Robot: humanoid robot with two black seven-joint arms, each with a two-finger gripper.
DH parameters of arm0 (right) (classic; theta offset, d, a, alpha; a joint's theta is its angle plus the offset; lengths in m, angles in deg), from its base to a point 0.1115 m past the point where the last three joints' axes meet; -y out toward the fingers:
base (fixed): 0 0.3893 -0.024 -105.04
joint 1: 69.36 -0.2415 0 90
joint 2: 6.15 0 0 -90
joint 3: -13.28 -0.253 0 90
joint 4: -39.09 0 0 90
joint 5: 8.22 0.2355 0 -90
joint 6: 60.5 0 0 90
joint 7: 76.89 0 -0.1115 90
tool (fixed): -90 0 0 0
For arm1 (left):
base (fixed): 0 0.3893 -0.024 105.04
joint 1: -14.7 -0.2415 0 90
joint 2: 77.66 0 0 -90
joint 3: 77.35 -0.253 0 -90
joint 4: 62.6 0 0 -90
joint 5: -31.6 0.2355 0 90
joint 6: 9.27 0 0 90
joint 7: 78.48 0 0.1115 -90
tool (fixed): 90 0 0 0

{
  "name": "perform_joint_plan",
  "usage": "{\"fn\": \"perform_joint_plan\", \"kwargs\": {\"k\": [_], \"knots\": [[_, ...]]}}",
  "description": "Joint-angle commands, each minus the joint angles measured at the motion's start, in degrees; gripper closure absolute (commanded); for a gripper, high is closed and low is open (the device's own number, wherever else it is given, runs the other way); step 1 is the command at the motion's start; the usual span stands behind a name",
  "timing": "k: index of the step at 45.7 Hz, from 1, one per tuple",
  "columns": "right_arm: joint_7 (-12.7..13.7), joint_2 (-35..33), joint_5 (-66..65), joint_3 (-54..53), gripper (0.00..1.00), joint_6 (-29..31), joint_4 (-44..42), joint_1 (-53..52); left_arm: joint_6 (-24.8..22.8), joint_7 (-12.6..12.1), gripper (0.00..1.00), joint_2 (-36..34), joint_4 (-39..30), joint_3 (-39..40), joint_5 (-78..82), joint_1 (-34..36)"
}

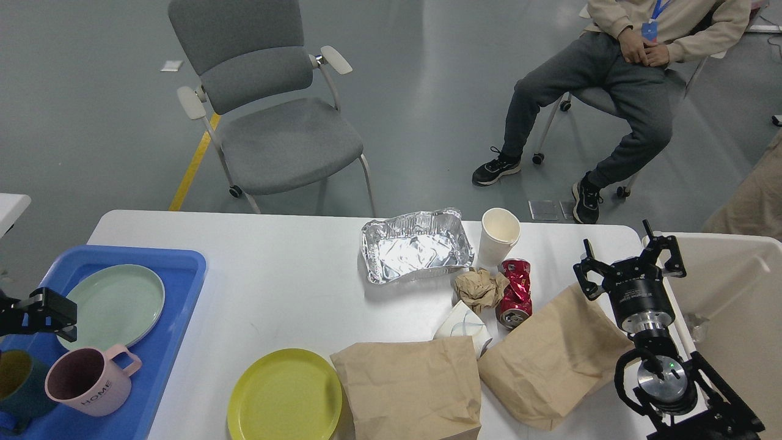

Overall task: Tidy desktop
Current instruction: 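Release the pink mug and raise the left gripper, then lower the left gripper to the yellow plate edge and grip it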

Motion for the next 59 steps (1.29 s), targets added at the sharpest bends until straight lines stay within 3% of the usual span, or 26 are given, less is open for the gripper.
{"fn": "perform_joint_plan", "kwargs": {"k": [1,6,20,27,38,51,55,59], "knots": [[0.0,0.0,0.0,0.0,0.00,0.0,0.0,0.0,-0.2,-0.2,0.05,7.7,-6.7,-1.9,-4.9,9.0],[0.0,0.0,0.0,0.0,0.00,0.0,0.0,0.0,-1.4,-0.2,0.05,15.1,-11.5,-1.6,-8.9,16.9],[0.0,0.0,0.0,0.0,0.00,0.0,-0.1,0.0,-11.8,-0.2,0.05,32.2,-17.6,4.4,-19.5,32.4],[0.0,0.0,0.0,0.0,0.00,0.0,-0.1,0.0,-16.1,-0.2,0.05,34.6,-17.6,7.9,-22.3,36.8],[0.0,0.0,0.0,0.0,0.00,0.0,0.0,0.0,-15.7,-0.1,0.05,35.0,-17.4,9.0,-24.2,35.9],[0.0,0.0,0.0,0.0,0.00,0.0,0.0,0.0,-17.2,0.5,0.04,30.6,-14.3,8.7,-24.3,29.1],[0.0,0.0,0.0,0.0,0.00,0.0,0.0,0.0,-14.8,0.5,0.04,29.5,-13.9,9.3,-24.1,24.0],[0.0,0.0,0.0,-0.1,0.00,0.0,0.0,0.0,-8.2,0.0,0.04,29.1,-13.6,10.5,-24.0,17.9]]}}
